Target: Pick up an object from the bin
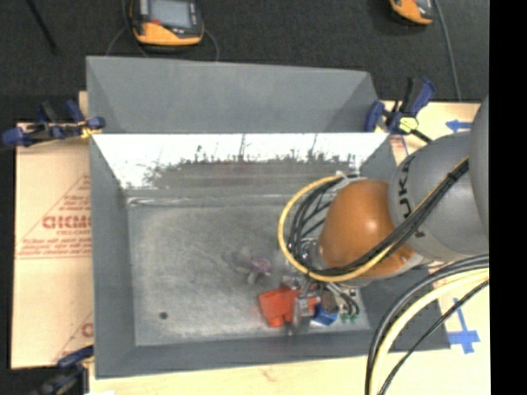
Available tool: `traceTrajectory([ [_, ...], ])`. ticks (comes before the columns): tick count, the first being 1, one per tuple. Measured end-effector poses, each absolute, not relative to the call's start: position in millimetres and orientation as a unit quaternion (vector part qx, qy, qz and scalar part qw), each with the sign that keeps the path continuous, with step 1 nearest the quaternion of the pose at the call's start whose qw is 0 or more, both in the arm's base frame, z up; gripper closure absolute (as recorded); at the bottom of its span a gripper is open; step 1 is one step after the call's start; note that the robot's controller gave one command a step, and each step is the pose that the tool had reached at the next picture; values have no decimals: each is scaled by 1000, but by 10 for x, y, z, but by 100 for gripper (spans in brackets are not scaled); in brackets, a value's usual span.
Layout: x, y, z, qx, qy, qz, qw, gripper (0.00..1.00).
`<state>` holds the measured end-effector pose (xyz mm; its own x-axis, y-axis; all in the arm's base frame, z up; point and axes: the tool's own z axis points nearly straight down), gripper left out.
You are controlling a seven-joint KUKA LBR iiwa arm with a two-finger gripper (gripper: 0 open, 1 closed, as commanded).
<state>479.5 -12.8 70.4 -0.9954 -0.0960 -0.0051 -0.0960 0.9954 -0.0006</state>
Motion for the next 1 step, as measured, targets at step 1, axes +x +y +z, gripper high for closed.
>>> traceTrajectory([
  [1,4972,-34,2152,-56,998,-1,6,100],
])
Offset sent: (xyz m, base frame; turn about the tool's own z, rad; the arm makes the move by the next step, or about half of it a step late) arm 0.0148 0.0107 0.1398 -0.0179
